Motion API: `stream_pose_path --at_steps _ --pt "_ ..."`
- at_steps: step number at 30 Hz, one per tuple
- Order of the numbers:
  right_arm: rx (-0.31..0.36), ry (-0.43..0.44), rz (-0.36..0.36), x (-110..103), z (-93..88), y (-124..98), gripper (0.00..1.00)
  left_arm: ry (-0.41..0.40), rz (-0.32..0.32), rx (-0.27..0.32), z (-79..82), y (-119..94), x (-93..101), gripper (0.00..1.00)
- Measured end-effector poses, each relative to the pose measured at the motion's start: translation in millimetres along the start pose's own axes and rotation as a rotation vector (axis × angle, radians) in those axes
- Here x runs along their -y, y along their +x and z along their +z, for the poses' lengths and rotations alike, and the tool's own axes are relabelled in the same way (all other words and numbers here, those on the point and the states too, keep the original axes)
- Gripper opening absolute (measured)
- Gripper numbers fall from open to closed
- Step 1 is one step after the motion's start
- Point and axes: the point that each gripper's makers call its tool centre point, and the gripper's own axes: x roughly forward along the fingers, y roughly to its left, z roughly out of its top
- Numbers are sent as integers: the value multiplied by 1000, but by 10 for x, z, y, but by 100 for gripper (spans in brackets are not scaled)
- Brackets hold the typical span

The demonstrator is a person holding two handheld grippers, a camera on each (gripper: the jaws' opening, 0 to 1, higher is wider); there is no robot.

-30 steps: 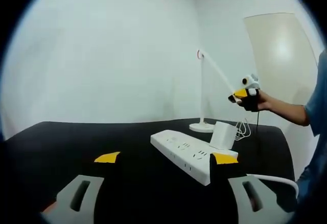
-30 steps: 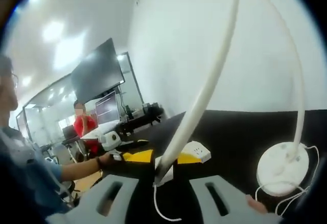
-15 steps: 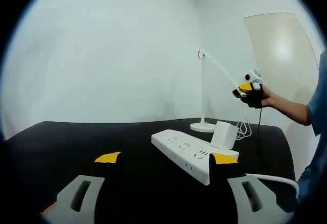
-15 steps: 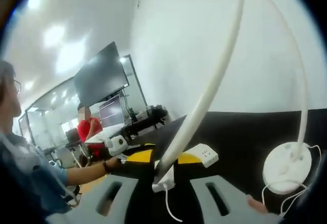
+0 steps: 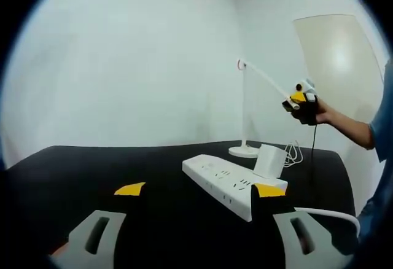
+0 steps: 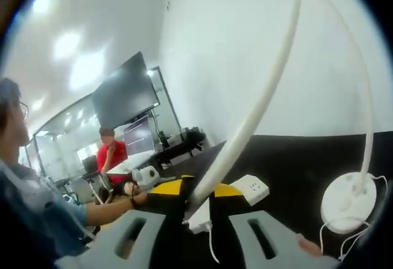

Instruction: Insert the desk lamp plug into the socket, turn on the power strip switch, turn on the lamp switch, then turn off the lamp switch, turn off the power strip switch, and remove the plug from the socket.

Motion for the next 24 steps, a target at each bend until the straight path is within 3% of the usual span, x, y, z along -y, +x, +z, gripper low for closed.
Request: stream_pose_path --at_steps 9,11,12,15,16,21,24 --pt "5 3 21 -80 67 -4 18 0 1 -4 -5 -9 48 64" --pt "8 6 25 -102 77 -6 18 -2 1 -2 -4 4 -146 64" --pt "9 8 28 -113 80 -5 18 -66 47 -74 -153 -75 -207 64" --pt "13 15 34 -137 96 -4 18 -57 41 -69 -138 -57 -70 64" --pt "15 16 37 -152 98 -2 18 -17 24 -1 -6 11 -108 64" --pt "19 20 49 -176 146 -7 18 -44 27 -15 -43 12 -392 64" --pt "20 20 56 -209 180 -7 18 -16 29 -11 -34 20 -503 64"
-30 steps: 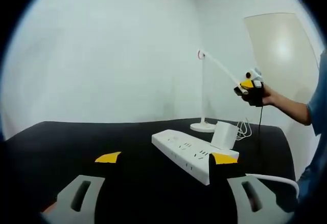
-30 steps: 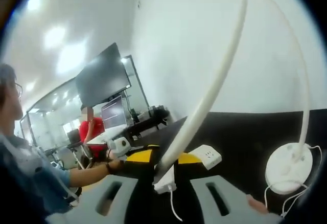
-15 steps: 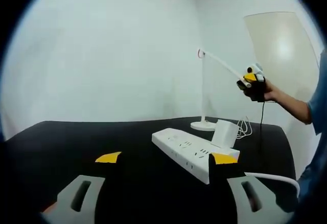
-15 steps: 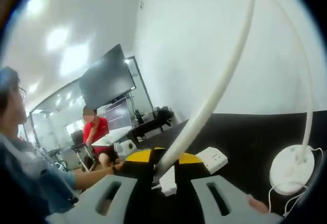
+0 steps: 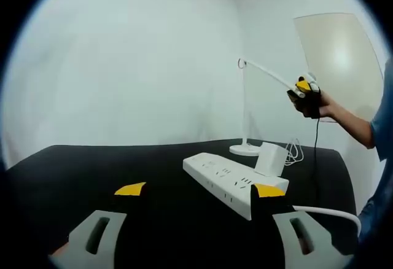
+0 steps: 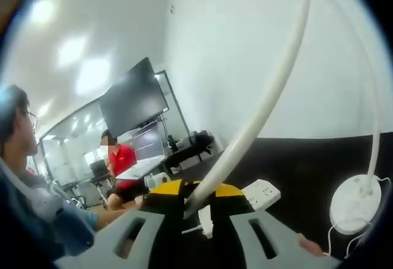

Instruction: Insert the desk lamp plug into the socket, turn on the power strip switch, turn on the lamp switch, then turn off the lamp switch, turn off the power strip switch, and remove the plug from the socket.

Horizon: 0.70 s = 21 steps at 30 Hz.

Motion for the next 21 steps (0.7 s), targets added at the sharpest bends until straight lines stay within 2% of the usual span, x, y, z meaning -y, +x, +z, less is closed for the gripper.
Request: stream_pose_path --at_steps 3,8,12,17,21 --pt "5 0 10 -50 29 2 19 10 2 3 8 -4 3 64" --pt "8 9 15 -89 49 1 19 32 1 6 20 -30 178 64" --pt "5 14 16 -122 64 2 19 25 1 9 29 -11 61 64" --pt "13 43 20 -150 75 17 19 31 4 14 39 -25 210 63" --pt "12 62 21 -152 95 19 18 30 7 22 41 -51 243 63"
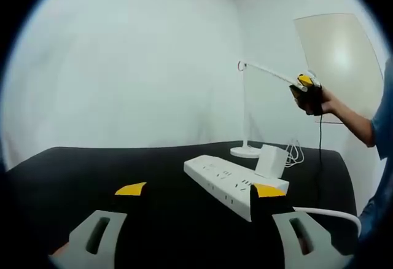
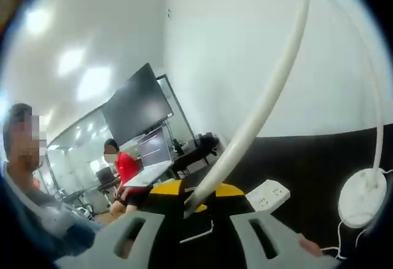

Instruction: Insert the desk lamp plug into the socket, turn on the power strip switch, turn on the lamp switch, then turn off the lamp switch, turn off the power strip switch, and remove the plug from the socket.

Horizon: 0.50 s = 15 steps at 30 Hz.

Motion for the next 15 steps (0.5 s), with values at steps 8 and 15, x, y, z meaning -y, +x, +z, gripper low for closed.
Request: stream_pose_path --at_steps 8,15 --pt "5 64 7 -56 22 -1 18 -6 2 16 16 -12 28 63" --pt "34 118 52 -156 92 8 17 -10 5 24 14 -10 7 62"
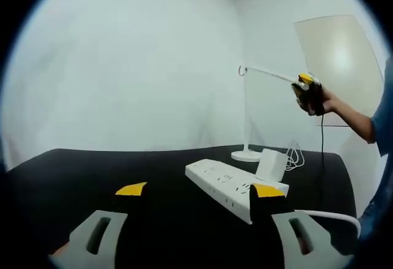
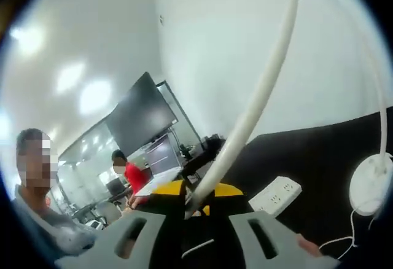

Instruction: Insert the desk lamp plug into the socket, turn on the power strip switch, turn on the lamp switch, then turn off the lamp switch, turn off the power strip switch, and remove the plug from the socket.

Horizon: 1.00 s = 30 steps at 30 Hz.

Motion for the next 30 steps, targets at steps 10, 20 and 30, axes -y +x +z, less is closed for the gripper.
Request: stream_pose_path --at_steps 10,20,30 --pt "28 38 47 -186 66 -19 17 -5 -6 3 -21 10 -2 62" --pt "42 64 64 -224 171 -30 17 -8 -6 16 1 0 -12 62" --pt "43 56 82 -349 344 -26 18 -9 -11 20 12 -3 -17 62"
